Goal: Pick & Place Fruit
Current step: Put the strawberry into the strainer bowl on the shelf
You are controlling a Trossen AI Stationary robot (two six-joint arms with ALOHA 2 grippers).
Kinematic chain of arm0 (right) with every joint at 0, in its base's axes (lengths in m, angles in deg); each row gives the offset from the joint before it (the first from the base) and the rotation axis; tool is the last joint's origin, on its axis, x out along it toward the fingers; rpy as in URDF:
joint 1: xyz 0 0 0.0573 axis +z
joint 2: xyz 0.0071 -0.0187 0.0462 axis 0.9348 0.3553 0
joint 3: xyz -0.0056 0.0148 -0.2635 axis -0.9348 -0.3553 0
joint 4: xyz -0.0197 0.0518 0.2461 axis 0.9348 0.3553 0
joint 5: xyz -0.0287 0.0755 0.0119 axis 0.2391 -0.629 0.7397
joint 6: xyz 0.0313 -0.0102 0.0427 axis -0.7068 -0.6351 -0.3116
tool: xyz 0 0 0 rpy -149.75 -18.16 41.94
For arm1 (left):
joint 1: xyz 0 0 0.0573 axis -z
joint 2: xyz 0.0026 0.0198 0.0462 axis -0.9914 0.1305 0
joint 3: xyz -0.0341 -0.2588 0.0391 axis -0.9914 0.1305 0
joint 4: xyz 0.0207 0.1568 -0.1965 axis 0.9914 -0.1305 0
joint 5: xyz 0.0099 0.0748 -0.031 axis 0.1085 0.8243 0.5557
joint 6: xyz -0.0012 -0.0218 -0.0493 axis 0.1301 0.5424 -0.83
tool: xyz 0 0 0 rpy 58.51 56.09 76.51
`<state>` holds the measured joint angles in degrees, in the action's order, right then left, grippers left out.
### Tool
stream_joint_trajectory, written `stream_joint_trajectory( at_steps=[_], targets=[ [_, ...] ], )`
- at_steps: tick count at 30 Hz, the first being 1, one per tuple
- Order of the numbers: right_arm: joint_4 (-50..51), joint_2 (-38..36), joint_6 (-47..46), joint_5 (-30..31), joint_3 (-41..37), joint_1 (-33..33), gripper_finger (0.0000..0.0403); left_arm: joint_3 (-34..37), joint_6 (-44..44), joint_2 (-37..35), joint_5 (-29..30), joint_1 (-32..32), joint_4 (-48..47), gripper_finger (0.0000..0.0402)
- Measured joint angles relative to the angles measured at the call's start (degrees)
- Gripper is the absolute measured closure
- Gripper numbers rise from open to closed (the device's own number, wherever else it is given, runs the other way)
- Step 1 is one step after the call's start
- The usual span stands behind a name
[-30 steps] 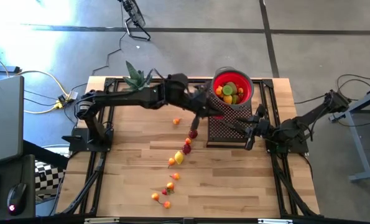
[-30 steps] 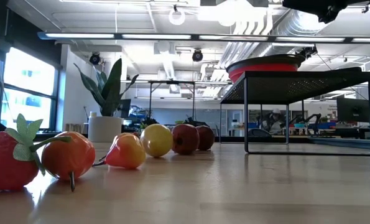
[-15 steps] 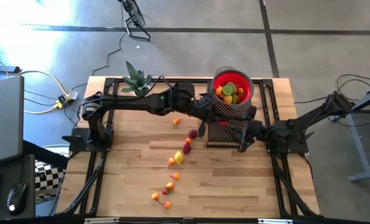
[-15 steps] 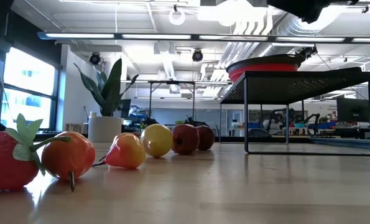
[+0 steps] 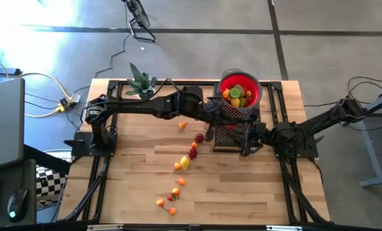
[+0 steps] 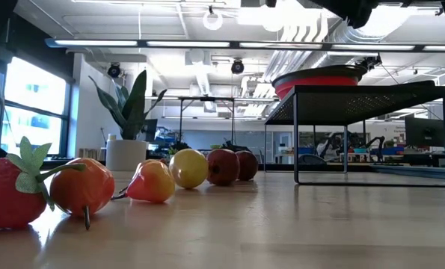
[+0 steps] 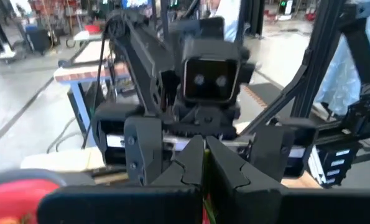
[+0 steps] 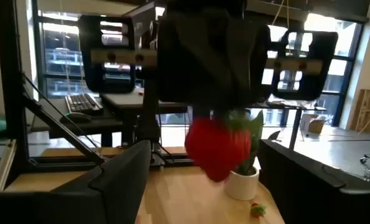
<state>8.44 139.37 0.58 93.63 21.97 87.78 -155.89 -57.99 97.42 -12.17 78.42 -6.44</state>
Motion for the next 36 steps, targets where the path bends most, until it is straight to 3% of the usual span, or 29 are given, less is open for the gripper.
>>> stream_joint_trajectory(
  at_steps=[36],
  targets=[
    [0.9,0.0,0.1,-1.1,0.0,0.0,0.026,0.0,-1.4,1.8,1.5,0.0,0.7,0.0401]
  ],
)
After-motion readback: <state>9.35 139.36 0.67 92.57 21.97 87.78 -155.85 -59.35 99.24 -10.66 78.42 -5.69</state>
